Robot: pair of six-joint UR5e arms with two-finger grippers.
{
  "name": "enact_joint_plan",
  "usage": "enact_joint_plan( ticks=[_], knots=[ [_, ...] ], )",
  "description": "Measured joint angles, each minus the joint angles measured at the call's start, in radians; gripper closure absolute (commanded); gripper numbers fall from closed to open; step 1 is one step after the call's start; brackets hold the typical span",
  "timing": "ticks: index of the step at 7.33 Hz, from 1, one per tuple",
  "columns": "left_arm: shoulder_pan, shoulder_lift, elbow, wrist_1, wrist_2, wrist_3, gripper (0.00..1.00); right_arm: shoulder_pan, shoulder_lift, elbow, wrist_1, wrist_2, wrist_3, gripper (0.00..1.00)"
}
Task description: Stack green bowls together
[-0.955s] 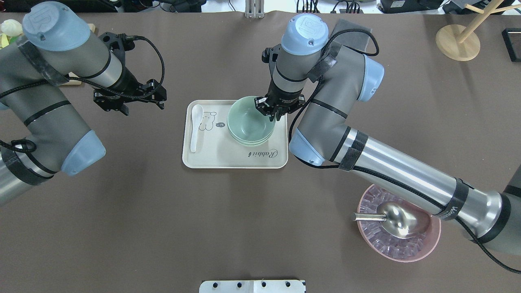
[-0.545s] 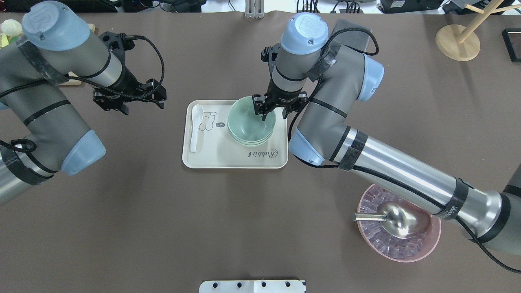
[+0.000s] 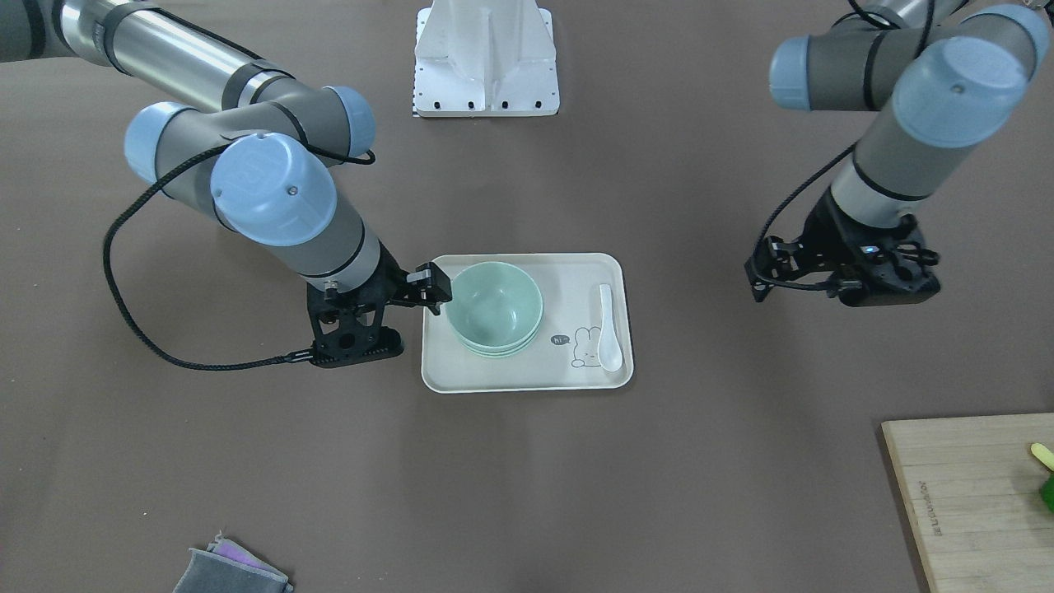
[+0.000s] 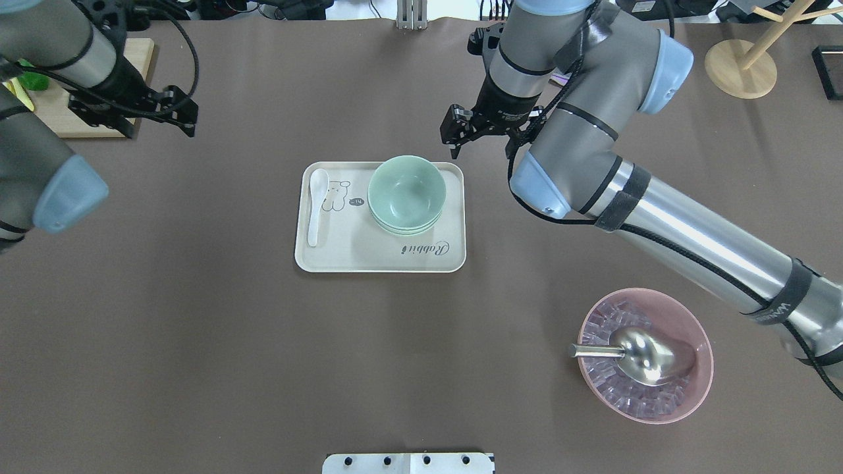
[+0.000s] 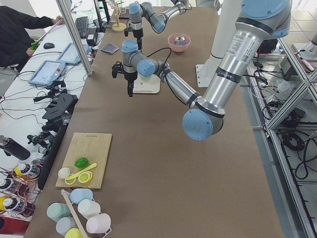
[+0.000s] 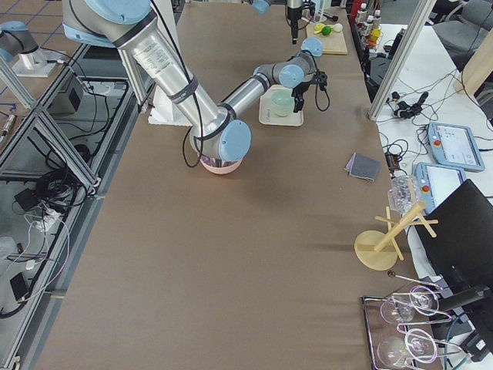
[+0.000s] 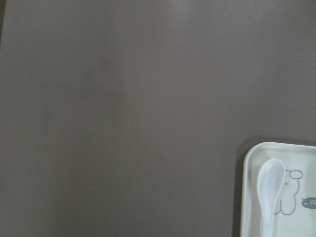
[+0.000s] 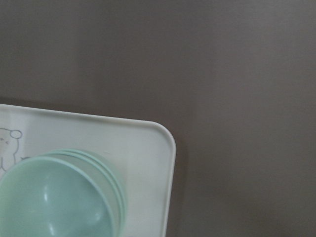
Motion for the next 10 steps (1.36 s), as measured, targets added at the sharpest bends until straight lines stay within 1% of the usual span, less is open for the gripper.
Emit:
enact_joint_plan(
  ticks=[1,2,3,4,5,7,9,10],
  knots=[
    [-0.085,0.037,0.002,0.011,-0.008,0.130,0.02,0.041,-0.046,0.084,-0.125,0.003,-0.109,0.00],
    [-0.169,0.083,0.005,0.011,-0.037,0.247,0.02,0.097,-0.108,0.163,-0.232,0.003,-0.241,0.00],
    [-0.246,0.134,0.009,0.006,-0.085,0.357,0.02,0.174,-0.181,0.214,-0.303,0.001,-0.397,0.00],
    [-0.301,0.178,0.010,0.003,-0.115,0.451,0.02,0.257,-0.254,0.232,-0.335,0.000,-0.542,0.00],
    [-0.331,0.216,0.011,0.003,-0.127,0.510,0.02,0.332,-0.324,0.236,-0.348,-0.005,-0.650,0.00],
    [-0.351,0.274,0.009,0.002,-0.134,0.542,0.02,0.459,-0.463,0.215,-0.343,-0.031,-0.842,0.00],
    [-0.360,0.308,0.009,0.002,-0.135,0.546,0.02,0.601,-0.506,0.124,-0.327,-0.045,-1.047,0.00],
    [-0.361,0.315,0.011,0.003,-0.135,0.545,0.02,0.663,-0.519,0.090,-0.319,-0.043,-1.112,0.00]
  ],
)
